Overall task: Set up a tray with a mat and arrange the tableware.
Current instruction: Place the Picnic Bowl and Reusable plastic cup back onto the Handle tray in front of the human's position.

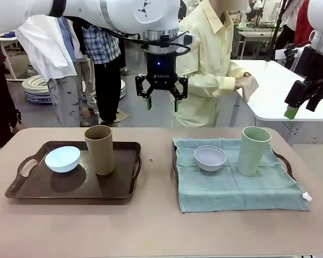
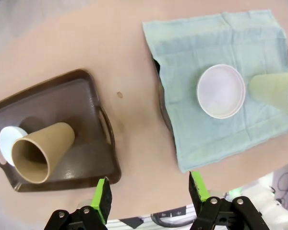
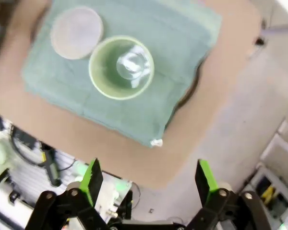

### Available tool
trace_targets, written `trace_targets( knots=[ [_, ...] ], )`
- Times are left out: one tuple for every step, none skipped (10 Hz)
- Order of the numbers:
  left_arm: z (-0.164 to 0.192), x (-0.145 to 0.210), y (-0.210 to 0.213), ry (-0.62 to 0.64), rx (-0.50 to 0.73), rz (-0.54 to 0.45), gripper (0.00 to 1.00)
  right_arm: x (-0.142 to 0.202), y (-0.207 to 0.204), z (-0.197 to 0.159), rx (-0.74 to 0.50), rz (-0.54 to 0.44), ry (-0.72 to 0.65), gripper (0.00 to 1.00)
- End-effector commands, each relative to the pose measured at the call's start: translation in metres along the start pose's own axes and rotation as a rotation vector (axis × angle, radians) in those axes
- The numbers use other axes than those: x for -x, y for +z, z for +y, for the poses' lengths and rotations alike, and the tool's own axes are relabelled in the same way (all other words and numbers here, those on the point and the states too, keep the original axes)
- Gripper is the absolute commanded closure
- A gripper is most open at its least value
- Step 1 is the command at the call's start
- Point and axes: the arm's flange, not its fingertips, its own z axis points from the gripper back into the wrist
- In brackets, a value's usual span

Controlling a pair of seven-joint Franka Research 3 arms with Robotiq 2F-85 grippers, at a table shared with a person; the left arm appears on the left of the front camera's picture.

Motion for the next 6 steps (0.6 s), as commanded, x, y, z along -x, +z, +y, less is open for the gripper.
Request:
trace_targets(
  knots=[
    [0.001, 0.013, 0.013, 0.064, -0.043, -0.019, 0.15, 0.006, 0.015, 0.018, 0.102, 0.050, -0.071, 0.00],
    [0.004, 0.018, 0.020, 0.084, -0.042, -0.034, 0.15, 0.006, 0.010, 0.014, 0.101, 0.010, -0.058, 0.00],
    [-0.001, 0.005, 0.008, 0.024, -0.013, -0.011, 0.15, 0.006, 0.014, 0.012, 0.061, 0.009, -0.037, 0.00],
    [-0.001, 0.005, 0.008, 0.024, -0.013, -0.011, 0.15, 0.006, 0.014, 0.012, 0.061, 0.009, -0.037, 0.00],
    [-0.001, 0.005, 0.008, 0.024, -0.013, -0.011, 0.15, 0.006, 0.014, 0.012, 0.061, 0.009, -0.037, 0.00],
    [-0.001, 0.005, 0.008, 0.024, -0.013, -0.011, 0.15, 0.006, 0.014, 0.012, 0.061, 0.009, -0.037, 0.00]
  ],
)
